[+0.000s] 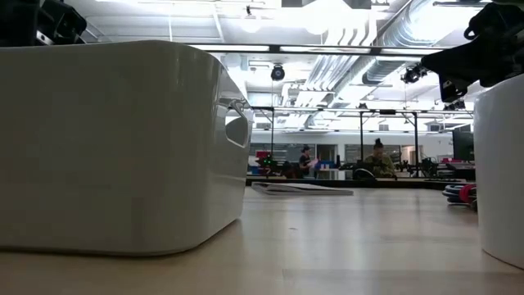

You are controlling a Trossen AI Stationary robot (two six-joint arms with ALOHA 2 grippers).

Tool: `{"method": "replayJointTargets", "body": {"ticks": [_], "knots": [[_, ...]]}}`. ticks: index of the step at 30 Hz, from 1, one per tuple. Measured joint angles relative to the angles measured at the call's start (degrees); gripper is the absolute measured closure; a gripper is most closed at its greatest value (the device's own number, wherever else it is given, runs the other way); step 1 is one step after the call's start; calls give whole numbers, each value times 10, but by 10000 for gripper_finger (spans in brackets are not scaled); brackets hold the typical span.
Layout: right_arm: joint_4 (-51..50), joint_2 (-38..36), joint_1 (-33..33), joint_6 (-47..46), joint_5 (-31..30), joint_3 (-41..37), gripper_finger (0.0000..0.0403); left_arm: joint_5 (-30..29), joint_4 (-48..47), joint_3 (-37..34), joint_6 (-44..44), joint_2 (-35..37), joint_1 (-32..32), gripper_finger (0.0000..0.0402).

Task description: Pick and place USB-C Cables

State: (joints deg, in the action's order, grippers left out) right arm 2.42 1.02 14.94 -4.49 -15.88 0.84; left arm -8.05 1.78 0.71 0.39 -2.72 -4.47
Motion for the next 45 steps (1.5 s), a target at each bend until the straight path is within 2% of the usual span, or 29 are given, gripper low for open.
{"method": "replayJointTargets", "body": {"ticks": [34,41,45], "knots": [[0,0,0,0,0,0,402,0,2,0,18,0,0,401],[0,0,0,0,0,0,402,0,70,0,26,0,0,399],[0,0,0,0,0,0,402,7,136,15,26,-7,0,368]]}}
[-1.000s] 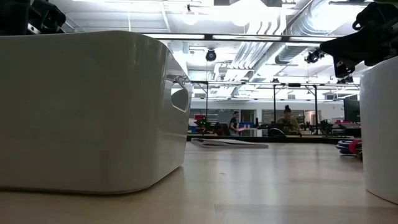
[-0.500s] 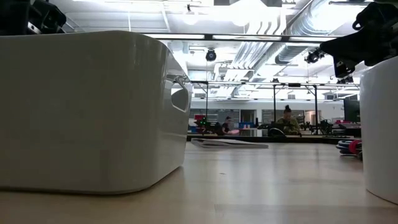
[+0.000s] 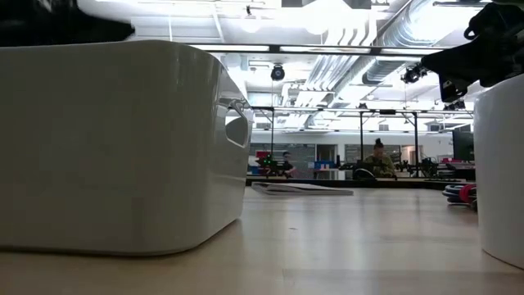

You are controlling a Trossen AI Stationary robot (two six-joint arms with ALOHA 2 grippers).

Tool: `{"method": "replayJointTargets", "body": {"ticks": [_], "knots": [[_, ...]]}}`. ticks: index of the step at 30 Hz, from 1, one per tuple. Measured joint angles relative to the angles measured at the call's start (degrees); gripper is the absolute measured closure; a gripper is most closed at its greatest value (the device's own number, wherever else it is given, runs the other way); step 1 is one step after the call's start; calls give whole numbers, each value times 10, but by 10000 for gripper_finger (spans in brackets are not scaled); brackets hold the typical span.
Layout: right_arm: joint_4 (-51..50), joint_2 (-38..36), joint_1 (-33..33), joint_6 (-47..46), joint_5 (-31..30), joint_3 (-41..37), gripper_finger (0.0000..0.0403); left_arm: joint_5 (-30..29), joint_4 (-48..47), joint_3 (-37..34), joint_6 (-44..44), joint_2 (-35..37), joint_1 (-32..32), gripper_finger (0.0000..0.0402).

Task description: Pick and place USB-C Cables

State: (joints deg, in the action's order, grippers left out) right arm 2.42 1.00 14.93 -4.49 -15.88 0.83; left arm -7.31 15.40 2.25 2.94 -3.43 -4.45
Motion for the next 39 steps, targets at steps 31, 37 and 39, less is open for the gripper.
{"method": "replayJointTargets", "body": {"ticks": [31,37,39], "knots": [[0,0,0,0,0,0,402,49,-655,463,289,-646,441,145],[0,0,0,0,0,0,402,17,-654,463,289,-747,514,145],[0,0,0,0,0,0,402,10,-654,463,287,-780,534,145]]}}
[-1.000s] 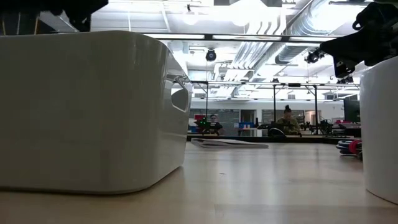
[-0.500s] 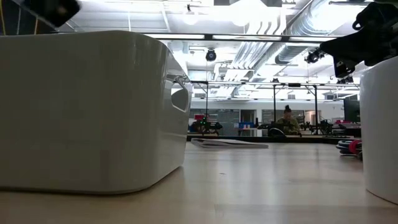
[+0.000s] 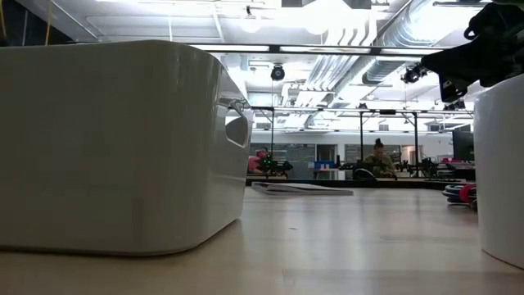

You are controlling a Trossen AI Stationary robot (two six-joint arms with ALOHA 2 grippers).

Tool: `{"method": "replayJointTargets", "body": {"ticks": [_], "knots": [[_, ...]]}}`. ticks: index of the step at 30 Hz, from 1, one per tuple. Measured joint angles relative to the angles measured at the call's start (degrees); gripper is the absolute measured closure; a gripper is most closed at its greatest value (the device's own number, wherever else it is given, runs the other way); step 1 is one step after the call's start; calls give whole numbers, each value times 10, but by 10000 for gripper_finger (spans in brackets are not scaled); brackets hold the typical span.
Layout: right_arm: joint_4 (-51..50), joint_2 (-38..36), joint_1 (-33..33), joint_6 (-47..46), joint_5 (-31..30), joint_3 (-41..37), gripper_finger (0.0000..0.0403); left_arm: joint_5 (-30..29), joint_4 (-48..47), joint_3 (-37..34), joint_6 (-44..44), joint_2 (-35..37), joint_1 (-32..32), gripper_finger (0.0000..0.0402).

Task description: Pick and place USB-C Cables

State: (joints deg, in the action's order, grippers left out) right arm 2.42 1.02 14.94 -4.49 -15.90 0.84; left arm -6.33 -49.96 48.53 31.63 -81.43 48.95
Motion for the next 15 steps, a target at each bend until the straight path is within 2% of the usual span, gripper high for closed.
{"method": "replayJointTargets", "body": {"ticks": [9,15], "knots": [[0,0,0,0,0,0,402,-18,2,1,-33,-133,30,145],[0,0,0,0,0,0,402,-5,4,6,-53,-157,28,146]]}}
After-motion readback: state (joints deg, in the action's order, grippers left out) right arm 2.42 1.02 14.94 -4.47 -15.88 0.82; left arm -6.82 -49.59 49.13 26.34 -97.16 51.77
